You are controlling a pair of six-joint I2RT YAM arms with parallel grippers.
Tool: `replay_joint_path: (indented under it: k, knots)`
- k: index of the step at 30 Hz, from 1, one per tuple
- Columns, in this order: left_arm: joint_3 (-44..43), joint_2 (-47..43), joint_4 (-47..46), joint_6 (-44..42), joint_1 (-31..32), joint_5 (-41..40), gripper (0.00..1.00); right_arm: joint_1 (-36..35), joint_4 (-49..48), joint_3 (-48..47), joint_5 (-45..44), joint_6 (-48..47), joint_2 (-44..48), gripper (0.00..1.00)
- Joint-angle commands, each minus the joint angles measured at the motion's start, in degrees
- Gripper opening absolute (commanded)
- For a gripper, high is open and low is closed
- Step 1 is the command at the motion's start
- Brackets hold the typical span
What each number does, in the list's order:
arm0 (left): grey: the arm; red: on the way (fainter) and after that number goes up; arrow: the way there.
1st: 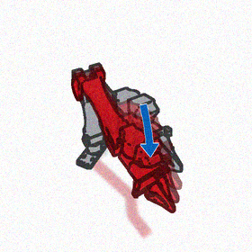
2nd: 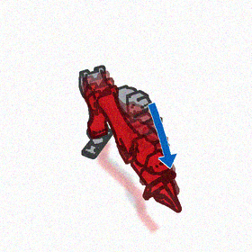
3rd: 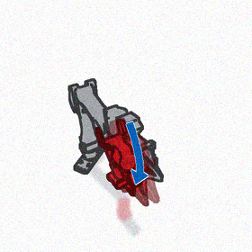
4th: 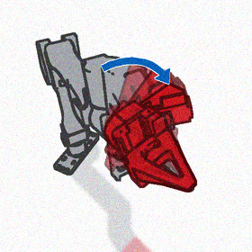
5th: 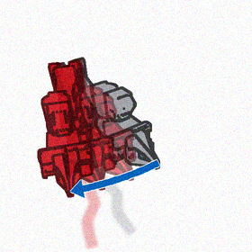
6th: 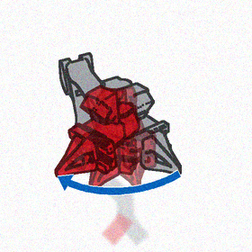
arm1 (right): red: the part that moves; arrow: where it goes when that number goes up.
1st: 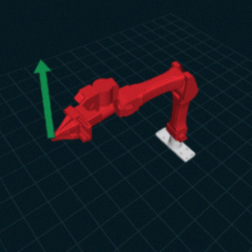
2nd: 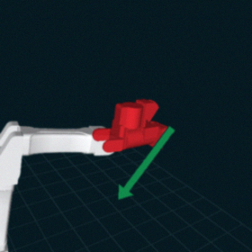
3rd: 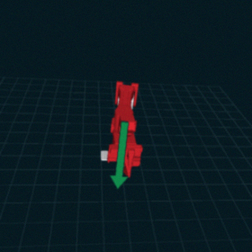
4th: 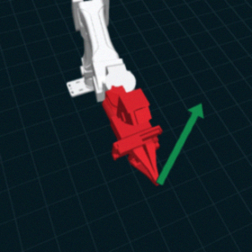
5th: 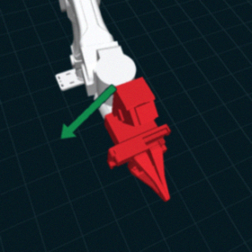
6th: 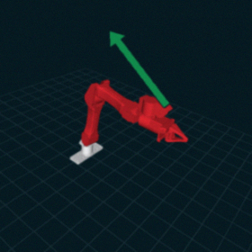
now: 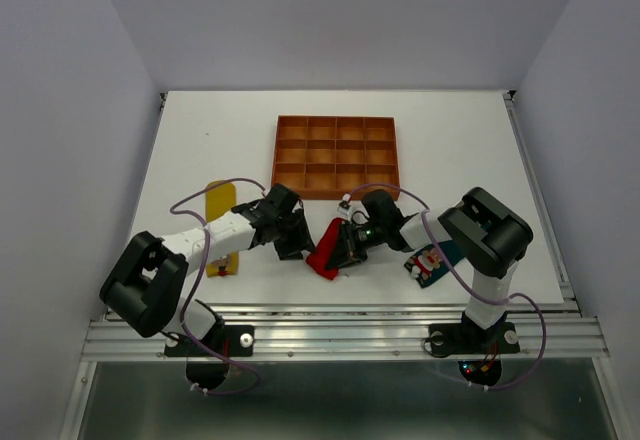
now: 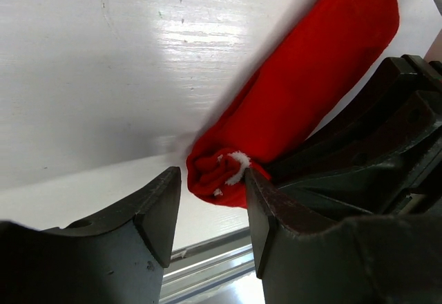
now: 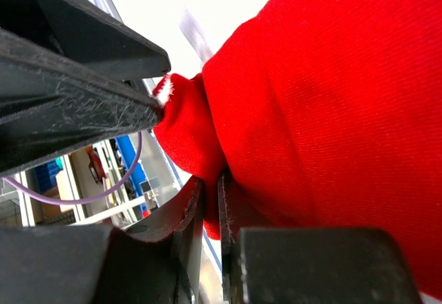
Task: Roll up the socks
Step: Pick up the sock at the center of the board.
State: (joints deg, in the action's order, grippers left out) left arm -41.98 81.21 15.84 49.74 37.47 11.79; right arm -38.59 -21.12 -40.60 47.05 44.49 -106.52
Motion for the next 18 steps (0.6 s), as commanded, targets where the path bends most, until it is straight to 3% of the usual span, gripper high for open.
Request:
replay_joint_path:
  k: [1,18]
  knots:
    - [0.67,-1.49,-2.03,-1.31,0.41,0.78,0.53,0.44,7.58,-1.85,-5.91,-3.44,-1.76,0.02]
    - [2.78,-4.13,-1.69,-1.22,-0.03,-0.89,0.53,1.5,20.86,-9.23,-9.34,-3.97,-5.98,0.01]
